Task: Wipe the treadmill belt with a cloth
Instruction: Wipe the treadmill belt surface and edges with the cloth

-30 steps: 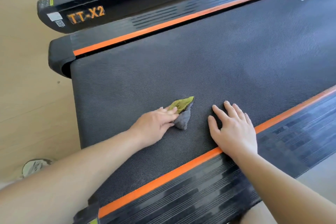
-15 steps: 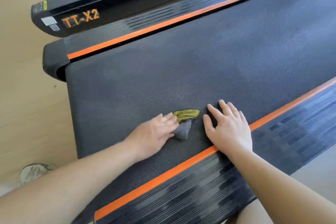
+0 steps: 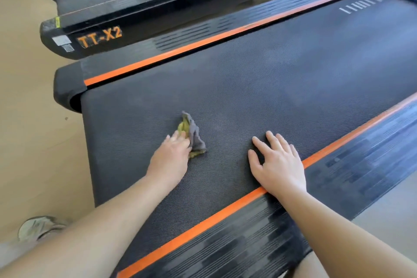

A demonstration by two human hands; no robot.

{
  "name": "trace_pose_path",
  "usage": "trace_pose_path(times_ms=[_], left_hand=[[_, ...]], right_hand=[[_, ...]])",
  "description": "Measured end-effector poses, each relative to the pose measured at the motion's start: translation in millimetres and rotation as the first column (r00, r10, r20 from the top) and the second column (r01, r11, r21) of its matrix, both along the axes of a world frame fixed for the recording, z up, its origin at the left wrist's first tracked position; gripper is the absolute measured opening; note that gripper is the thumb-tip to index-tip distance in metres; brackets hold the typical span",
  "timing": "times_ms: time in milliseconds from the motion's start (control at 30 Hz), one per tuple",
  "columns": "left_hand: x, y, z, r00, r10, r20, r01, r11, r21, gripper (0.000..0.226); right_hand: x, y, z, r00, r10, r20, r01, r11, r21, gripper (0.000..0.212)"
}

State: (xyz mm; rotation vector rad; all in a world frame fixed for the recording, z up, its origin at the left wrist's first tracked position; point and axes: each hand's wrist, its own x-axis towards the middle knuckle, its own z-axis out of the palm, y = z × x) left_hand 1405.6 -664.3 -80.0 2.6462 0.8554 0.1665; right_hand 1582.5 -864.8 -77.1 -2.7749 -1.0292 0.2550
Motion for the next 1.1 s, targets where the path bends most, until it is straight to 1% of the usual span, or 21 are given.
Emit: trace_pose_path(times_ms=[33, 67, 133, 200, 233, 267, 300, 333, 400, 433, 467, 567, 600, 667, 733, 767, 833, 900, 967, 1033, 1100], left_hand=[[1, -15, 1, 0.999, 0.037, 0.002, -0.037, 0.999, -0.027, 0.03], [2, -35, 2, 0.999, -0.004, 0.036, 0.008, 0.994, -0.107, 0.03], [-6, -56, 0, 0.969, -0.237, 0.07, 0.246, 0.953, -0.176, 0.037], [-7, -42, 7, 0.931, -0.362, 0.051, 0.365, 0.923, -0.118, 0.04], [-3, -33, 12, 0.929, -0.367, 0.044, 0.37, 0.927, -0.061, 0.038], [3, -24, 17, 0.944, -0.322, 0.065, 0.324, 0.946, -0.021, 0.037], [12, -15, 22, 0.971, -0.224, 0.078, 0.225, 0.974, -0.003, 0.036], [24, -7, 24, 0.99, -0.113, 0.083, 0.11, 0.993, 0.04, 0.037], [50, 2, 23, 0.997, 0.06, 0.044, -0.062, 0.997, 0.041, 0.044], [62, 0, 21, 0.996, 0.088, -0.006, -0.087, 0.995, 0.045, 0.045], [73, -6, 18, 0.997, 0.059, -0.056, -0.055, 0.996, 0.071, 0.044], [92, -25, 7, 0.998, -0.059, -0.006, 0.058, 0.995, -0.086, 0.035], [98, -25, 7, 0.999, -0.044, 0.032, 0.047, 0.993, -0.112, 0.035], [116, -10, 3, 0.983, 0.149, 0.108, -0.132, 0.979, -0.154, 0.038], [131, -7, 1, 0.957, 0.274, 0.096, -0.257, 0.953, -0.163, 0.041], [136, -19, 0, 0.964, 0.245, 0.106, -0.228, 0.962, -0.15, 0.04], [136, -58, -5, 0.983, -0.004, 0.182, 0.031, 0.989, -0.146, 0.035], [120, -78, -9, 0.929, -0.321, 0.185, 0.347, 0.929, -0.13, 0.038], [115, -53, -17, 0.863, -0.495, 0.102, 0.503, 0.861, -0.073, 0.048], [120, -23, -22, 0.903, -0.425, 0.058, 0.427, 0.904, -0.025, 0.055], [126, -19, -19, 0.97, -0.242, 0.036, 0.244, 0.966, -0.085, 0.055]], right_hand=[[-1, 0, 1, 1.0, 0.006, -0.011, -0.006, 1.0, -0.01, 0.055], [-1, -1, 3, 0.999, 0.014, -0.035, -0.015, 1.0, -0.023, 0.056], [6, -5, 12, 0.992, 0.021, -0.124, -0.023, 1.0, -0.011, 0.054], [19, -12, 21, 0.991, 0.032, -0.133, -0.028, 0.999, 0.035, 0.051], [27, -17, 22, 0.997, 0.038, -0.065, -0.035, 0.998, 0.051, 0.049], [35, -23, 20, 0.999, 0.037, 0.017, -0.037, 0.998, 0.05, 0.048], [41, -29, 16, 0.997, 0.021, 0.079, -0.025, 0.999, 0.047, 0.047], [44, -34, 11, 0.994, 0.003, 0.108, -0.008, 0.999, 0.049, 0.047], [46, -42, -2, 0.993, -0.016, 0.116, 0.008, 0.998, 0.068, 0.047], [46, -42, -5, 0.994, -0.03, 0.11, 0.021, 0.997, 0.08, 0.045], [46, -41, -7, 0.994, -0.038, 0.103, 0.029, 0.996, 0.087, 0.044], [50, -41, -8, 0.994, -0.03, 0.106, 0.023, 0.998, 0.065, 0.043], [51, -42, -9, 0.994, -0.032, 0.103, 0.026, 0.998, 0.061, 0.043], [51, -41, -9, 0.995, -0.038, 0.092, 0.033, 0.998, 0.061, 0.045], [52, -40, -9, 0.995, -0.032, 0.09, 0.026, 0.998, 0.057, 0.044], [52, -40, -9, 0.995, -0.029, 0.09, 0.024, 0.998, 0.059, 0.044], [52, -41, -10, 0.995, -0.041, 0.089, 0.035, 0.997, 0.072, 0.043], [52, -41, -10, 0.995, -0.04, 0.088, 0.033, 0.997, 0.075, 0.042], [52, -41, -9, 0.996, -0.043, 0.082, 0.037, 0.996, 0.083, 0.042], [51, -41, -8, 0.996, -0.047, 0.076, 0.04, 0.995, 0.094, 0.042], [51, -41, -8, 0.996, -0.048, 0.081, 0.039, 0.994, 0.1, 0.041]])
